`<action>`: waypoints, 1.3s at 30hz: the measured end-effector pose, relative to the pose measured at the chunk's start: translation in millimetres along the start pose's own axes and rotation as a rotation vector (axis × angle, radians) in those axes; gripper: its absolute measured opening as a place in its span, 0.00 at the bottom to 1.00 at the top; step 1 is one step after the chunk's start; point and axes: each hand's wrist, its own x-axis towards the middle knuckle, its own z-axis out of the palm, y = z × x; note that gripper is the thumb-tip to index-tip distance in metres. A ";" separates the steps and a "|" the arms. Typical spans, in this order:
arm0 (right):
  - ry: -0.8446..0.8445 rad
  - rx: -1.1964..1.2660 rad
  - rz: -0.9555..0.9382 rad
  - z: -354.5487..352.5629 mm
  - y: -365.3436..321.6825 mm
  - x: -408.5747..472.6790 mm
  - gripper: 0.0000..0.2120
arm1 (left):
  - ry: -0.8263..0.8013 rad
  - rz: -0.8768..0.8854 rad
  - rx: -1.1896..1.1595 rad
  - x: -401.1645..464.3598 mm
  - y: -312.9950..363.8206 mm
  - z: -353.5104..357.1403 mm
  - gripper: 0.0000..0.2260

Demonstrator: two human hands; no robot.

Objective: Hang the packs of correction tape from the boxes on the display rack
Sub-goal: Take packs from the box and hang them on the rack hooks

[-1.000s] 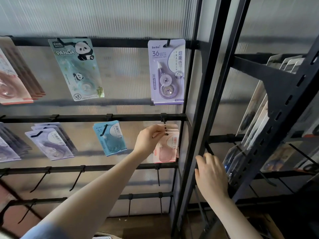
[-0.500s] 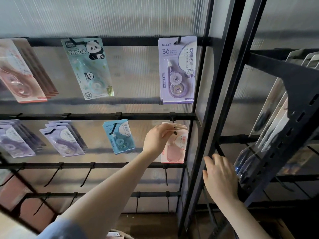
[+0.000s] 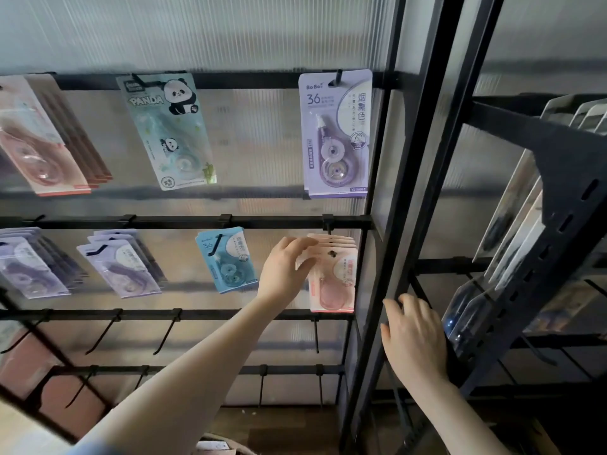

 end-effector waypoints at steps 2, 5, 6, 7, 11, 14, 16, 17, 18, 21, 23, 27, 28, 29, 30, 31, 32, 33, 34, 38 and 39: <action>-0.014 0.012 -0.010 2.7 -5.7 0.3 0.20 | 0.004 -0.003 0.072 -9.4 -6.6 -8.3 0.14; -0.039 0.038 -0.037 6.6 -22.2 3.3 0.19 | 0.003 -0.032 0.167 -27.1 -20.7 -27.1 0.15; -0.050 0.050 -0.047 7.4 -29.6 3.9 0.19 | 0.004 -0.035 0.185 -33.5 -27.2 -35.2 0.15; -0.061 0.056 -0.059 8.8 -37.7 4.5 0.19 | 0.005 -0.027 0.196 -39.9 -34.2 -44.3 0.15; -0.107 0.073 -0.106 15.5 -72.7 3.5 0.20 | 0.033 0.026 0.319 -65.4 -67.4 -86.5 0.14; -0.148 0.070 -0.125 20.9 -103.2 1.4 0.19 | 0.059 0.023 0.405 -88.0 -99.0 -118.8 0.15; -0.170 0.062 -0.138 23.3 -127.6 -0.8 0.16 | 0.066 0.010 0.452 -106.3 -124.3 -140.6 0.15; -0.175 0.062 -0.149 25.5 -140.8 -2.5 0.15 | 0.067 -0.013 0.471 -116.5 -138.1 -151.6 0.16; -0.181 0.062 -0.158 27.5 -154.9 -4.7 0.16 | 0.068 -0.051 0.487 -127.1 -153.1 -162.3 0.17; -0.212 0.056 -0.173 35.4 -203.9 -15.0 0.18 | 0.050 -0.175 0.533 -159.0 -199.9 -193.6 0.19; -0.233 0.044 -0.184 41.6 -241.4 -24.7 0.20 | 0.035 -0.232 0.556 -180.6 -232.1 -214.4 0.19; -0.271 0.045 -0.199 59.6 -312.3 -47.8 0.23 | -0.004 -0.317 0.586 -219.7 -293.6 -250.1 0.19; -0.288 0.041 -0.194 65.5 -326.9 -53.8 0.22 | -0.021 -0.331 0.596 -227.4 -308.4 -256.9 0.18; -0.304 0.036 -0.187 72.3 -339.8 -60.2 0.22 | -0.040 -0.341 0.600 -234.3 -322.9 -262.6 0.18; -0.323 0.032 -0.179 79.1 -351.0 -66.9 0.22 | -0.058 -0.351 0.598 -241.4 -336.7 -266.4 0.17; -0.345 0.033 -0.171 85.3 -360.7 -73.4 0.22 | -0.077 -0.364 0.595 -248.3 -349.2 -268.5 0.17; -0.371 0.035 -0.163 91.5 -369.0 -80.0 0.21 | -0.096 -0.381 0.588 -255.3 -359.6 -269.1 0.17; -0.400 0.035 -0.155 97.6 -375.7 -87.1 0.21 | -0.111 -0.398 0.574 -262.6 -367.9 -267.8 0.17; -0.423 0.032 -0.152 103.8 -381.3 -94.4 0.20 | -0.124 -0.410 0.560 -270.2 -375.4 -264.5 0.18; -0.523 0.032 -0.134 137.1 -390.5 -122.1 0.20 | -0.220 -0.433 0.527 -299.6 -402.9 -233.5 0.19; -0.555 0.033 -0.120 149.1 -389.7 -128.9 0.20 | -0.250 -0.447 0.511 -307.3 -410.1 -221.7 0.19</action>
